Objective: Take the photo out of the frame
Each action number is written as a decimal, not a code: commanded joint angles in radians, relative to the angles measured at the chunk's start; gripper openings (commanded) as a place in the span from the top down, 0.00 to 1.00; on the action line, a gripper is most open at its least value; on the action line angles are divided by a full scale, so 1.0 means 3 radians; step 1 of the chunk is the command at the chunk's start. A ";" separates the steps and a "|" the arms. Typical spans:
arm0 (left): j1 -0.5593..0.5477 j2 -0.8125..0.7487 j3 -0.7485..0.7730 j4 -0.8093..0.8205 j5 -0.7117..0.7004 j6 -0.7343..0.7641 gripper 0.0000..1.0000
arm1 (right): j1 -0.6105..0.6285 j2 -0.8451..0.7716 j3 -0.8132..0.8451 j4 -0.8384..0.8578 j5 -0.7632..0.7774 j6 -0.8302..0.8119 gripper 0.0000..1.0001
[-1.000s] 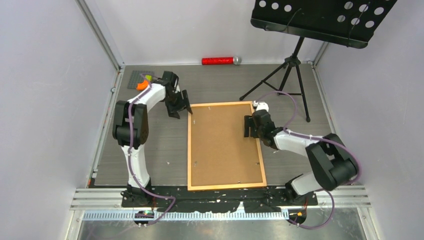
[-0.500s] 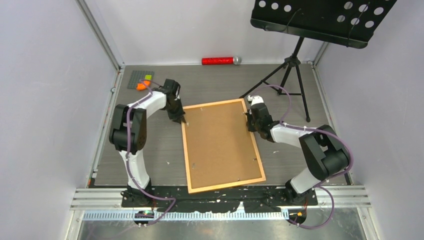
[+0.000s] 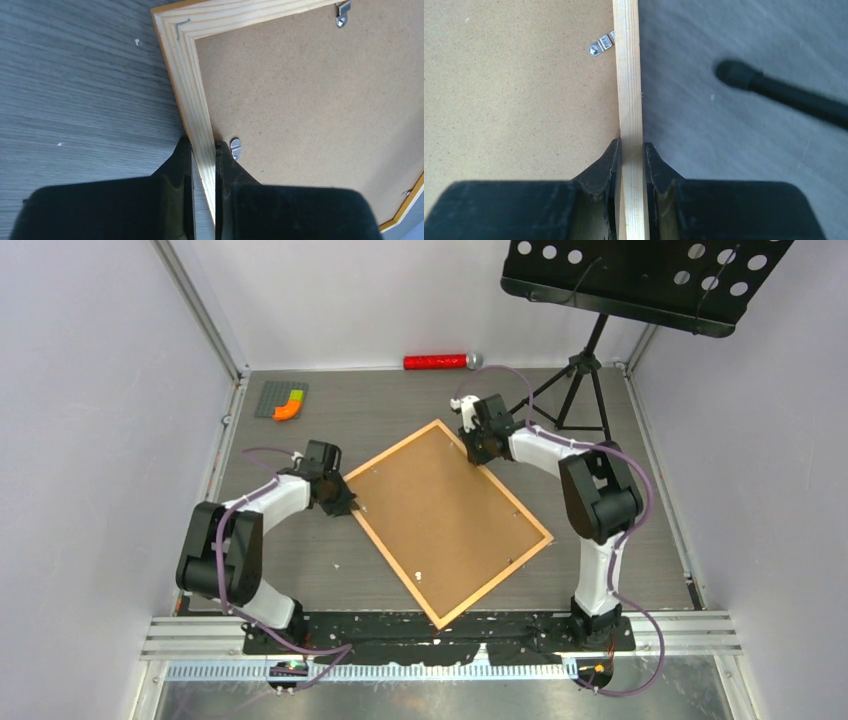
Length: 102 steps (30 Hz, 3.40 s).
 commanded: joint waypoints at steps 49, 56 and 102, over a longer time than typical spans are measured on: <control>-0.0034 0.0503 0.0351 -0.0303 0.0965 0.0971 0.65 | -0.0056 -0.1011 -0.0475 0.1129 -0.1413 0.1223 0.04; -0.0362 0.0063 -0.0355 0.0001 0.0820 0.0489 0.77 | 0.0156 -0.0959 -0.0620 0.1376 -0.1338 0.0944 0.04; -0.0651 -0.0849 -0.0836 -0.0986 -0.0105 0.0001 1.00 | 0.1827 0.0408 0.0289 0.1040 -0.0673 -0.0401 0.36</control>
